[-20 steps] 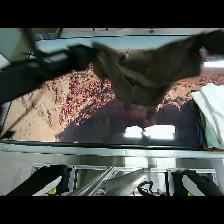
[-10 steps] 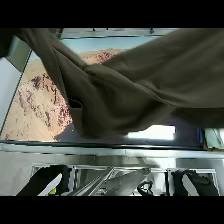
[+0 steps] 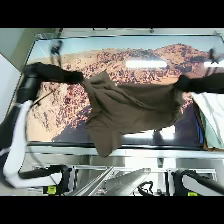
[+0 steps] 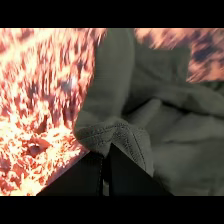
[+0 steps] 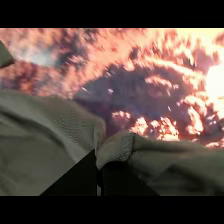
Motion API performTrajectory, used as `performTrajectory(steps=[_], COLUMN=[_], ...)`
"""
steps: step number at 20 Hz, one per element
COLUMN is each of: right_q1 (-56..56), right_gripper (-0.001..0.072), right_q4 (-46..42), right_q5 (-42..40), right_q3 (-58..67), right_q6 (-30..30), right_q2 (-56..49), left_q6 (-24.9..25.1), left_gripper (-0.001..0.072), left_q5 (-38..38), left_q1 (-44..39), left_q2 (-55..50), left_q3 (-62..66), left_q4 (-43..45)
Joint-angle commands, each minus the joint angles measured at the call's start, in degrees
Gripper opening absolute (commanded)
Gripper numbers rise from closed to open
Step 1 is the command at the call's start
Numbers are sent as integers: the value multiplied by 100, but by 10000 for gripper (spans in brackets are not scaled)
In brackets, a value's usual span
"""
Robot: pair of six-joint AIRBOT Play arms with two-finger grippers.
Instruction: Fold the shirts.
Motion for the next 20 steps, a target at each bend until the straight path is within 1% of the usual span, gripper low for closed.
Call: performTrajectory(steps=[1,3,4,5,6,7,8,9,11,12,13,15,18,20], right_q1=[20,35,55,57,48,-2,-81,-177,-420,-568,-710,-946,-1123,-1123], right_gripper=[26,26,26,27,44,184,425,519,519,519,519,519,518,509], right_q4=[553,560,553,555,520,422,262,70,-363,-466,-468,-468,-468,-470], right_q5=[861,822,811,761,619,398,101,-186,-621,-686,-723,-883,-1196,-1283], right_q3=[-114,273,402,549,715,901,1128,1340,1646,1670,1670,1670,1670,1670], right_q6=[-249,-254,-258,-348,-387,-387,-387,-387,-385,-387,-385,-413,-479,-496], right_q2=[-1373,-1735,-1788,-1781,-1751,-1707,-1637,-1561,-1338,-1182,-1060,-905,-922,-946], left_q6=[63,57,57,57,-17,-122,-120,-120,-111,-111,-68,-48,9,-192], left_gripper=[16,16,52,403,691,698,698,698,698,698,697,697,696,649], left_q5=[48,236,400,726,1108,1633,2273,2820,3910,4214,4328,3995,2962,2192], left_q1=[15,9,24,76,138,227,343,474,732,820,866,763,227,-72], left_q2=[-1550,-1982,-2092,-2142,-2118,-2079,-1963,-1788,-1283,-951,-546,420,1786,2275], left_q3=[509,1115,1373,1687,1989,2339,2677,2870,2911,2645,2208,925,-1626,-3014], left_q4=[-2,-199,-304,-374,-439,-439,-426,-422,-354,-354,-354,-341,-129,-149])
